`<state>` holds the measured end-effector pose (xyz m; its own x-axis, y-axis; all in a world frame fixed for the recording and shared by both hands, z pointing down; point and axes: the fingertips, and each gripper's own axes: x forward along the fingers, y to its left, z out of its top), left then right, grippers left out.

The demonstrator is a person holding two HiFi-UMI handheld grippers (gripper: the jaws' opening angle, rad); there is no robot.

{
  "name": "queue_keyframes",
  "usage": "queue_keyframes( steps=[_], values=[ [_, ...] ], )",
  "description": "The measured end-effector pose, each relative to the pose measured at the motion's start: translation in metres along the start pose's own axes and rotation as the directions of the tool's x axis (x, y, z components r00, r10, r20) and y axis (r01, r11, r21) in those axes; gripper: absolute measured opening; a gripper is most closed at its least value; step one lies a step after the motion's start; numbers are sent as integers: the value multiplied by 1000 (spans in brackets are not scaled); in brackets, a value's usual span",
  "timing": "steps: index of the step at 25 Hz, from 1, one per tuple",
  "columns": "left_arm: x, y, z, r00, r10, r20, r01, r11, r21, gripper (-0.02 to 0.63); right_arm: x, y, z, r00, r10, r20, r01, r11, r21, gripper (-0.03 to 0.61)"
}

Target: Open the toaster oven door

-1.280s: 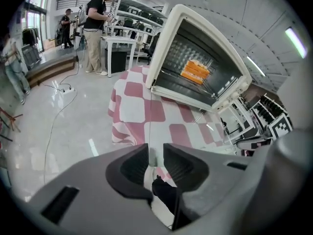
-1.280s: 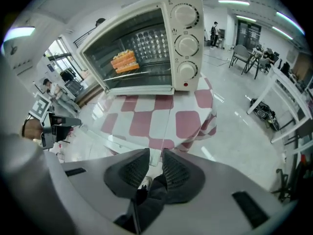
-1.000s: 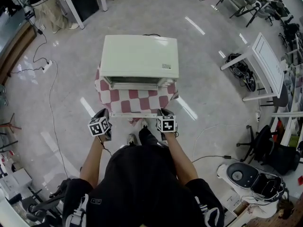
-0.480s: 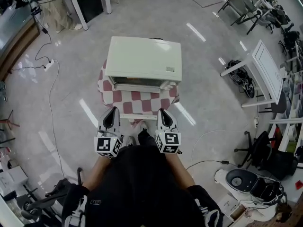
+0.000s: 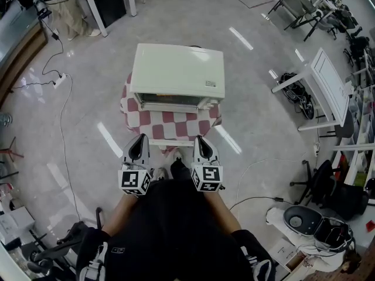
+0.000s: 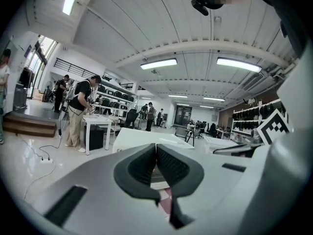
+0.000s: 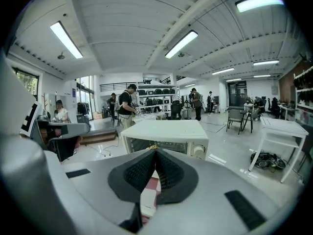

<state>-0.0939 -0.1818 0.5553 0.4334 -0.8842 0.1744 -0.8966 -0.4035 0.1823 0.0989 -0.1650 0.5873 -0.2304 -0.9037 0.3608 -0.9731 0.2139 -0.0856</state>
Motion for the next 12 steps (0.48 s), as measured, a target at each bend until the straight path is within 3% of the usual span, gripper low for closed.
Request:
queue_keyframes(
  steps=[12],
  values=[
    [-1,-6,-2,1000,-17,-16,17,1000,-2,12,-6,1,2,1000,-8,2,8,1000,-7,26]
  ],
)
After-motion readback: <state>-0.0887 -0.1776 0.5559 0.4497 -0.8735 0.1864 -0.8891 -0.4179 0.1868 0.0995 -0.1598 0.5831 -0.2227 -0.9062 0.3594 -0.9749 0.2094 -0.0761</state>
